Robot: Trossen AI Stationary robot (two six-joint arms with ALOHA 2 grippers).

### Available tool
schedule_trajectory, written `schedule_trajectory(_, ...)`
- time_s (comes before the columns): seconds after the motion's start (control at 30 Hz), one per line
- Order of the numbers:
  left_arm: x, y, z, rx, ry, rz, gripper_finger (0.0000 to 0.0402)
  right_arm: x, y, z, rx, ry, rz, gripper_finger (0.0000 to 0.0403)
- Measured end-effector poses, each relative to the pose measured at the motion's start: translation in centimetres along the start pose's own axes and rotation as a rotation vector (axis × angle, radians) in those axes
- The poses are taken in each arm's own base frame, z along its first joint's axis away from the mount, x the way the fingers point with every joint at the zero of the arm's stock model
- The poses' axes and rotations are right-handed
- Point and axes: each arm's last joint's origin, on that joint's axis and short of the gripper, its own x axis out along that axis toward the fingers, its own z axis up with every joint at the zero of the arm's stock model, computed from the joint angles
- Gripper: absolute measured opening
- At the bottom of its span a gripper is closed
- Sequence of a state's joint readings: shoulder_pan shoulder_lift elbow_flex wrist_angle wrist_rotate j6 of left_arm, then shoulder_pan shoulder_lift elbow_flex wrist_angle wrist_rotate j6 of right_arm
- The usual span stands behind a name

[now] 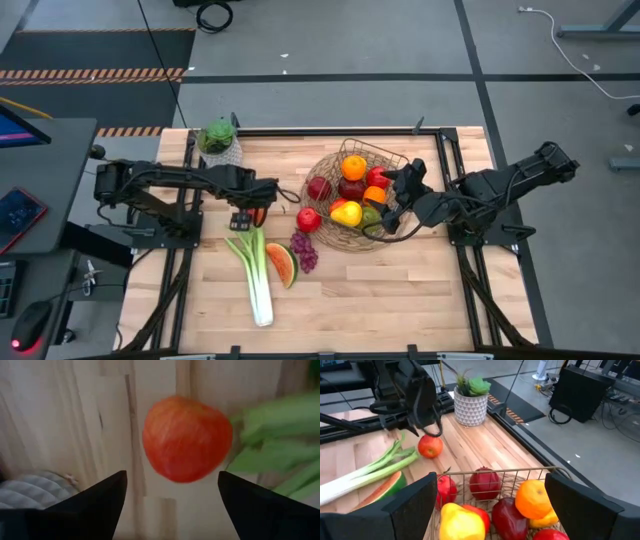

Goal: Build produce basket
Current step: Put the red apple into the gold wire basket

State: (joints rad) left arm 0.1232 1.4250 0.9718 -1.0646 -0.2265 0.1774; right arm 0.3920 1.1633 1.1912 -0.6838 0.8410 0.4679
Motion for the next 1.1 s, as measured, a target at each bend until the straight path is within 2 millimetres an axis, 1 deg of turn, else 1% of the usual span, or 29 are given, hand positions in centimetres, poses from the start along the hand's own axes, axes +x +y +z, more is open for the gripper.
schedule_trajectory(0.1, 0.0, 0.0, -0.2, 0.127, 0.017, 0.004, 0.0319, 0.0, 0.0, 0.1, -0.011, -0.004, 0.003, 0.0373)
schedule_trajectory(0.37, 0.4, -0.3, 0.2, 0.234, 0.005, -0.064, 0.0319, 0.0, 0.0, 0.1, -0.02, -0.003, 0.005, 0.0373)
schedule_trajectory(0.43, 1.0, -0.5, 0.4, 0.261, -0.005, -0.06, 0.0319, 0.0, 0.0, 0.1, -0.025, -0.004, 0.007, 0.0373)
schedule_trajectory(0.53, 2.3, -0.9, 0.1, 0.317, -0.004, -0.056, 0.0319, 0.0, 0.1, 0.1, -0.035, -0.008, 0.01, 0.0373)
schedule_trajectory(0.6, 2.7, -1.1, 0.1, 0.316, -0.025, -0.055, 0.0319, 0.0, 0.1, 0.2, -0.045, -0.009, 0.011, 0.0373)
schedule_trajectory(0.7, 2.8, -1.3, 0.2, 0.317, -0.039, -0.057, 0.0319, 0.1, 0.1, 0.4, -0.051, -0.023, 0.013, 0.0373)
schedule_trajectory(0.8, 2.7, -1.4, 0.5, 0.274, -0.07, -0.056, 0.0319, 0.2, 0.0, 0.6, -0.05, -0.039, 0.012, 0.0373)
schedule_trajectory(1.1, 2.7, -1.5, 0.6, 0.165, -0.073, -0.068, 0.0318, 0.3, 0.0, 0.7, -0.03, -0.031, 0.024, 0.0373)
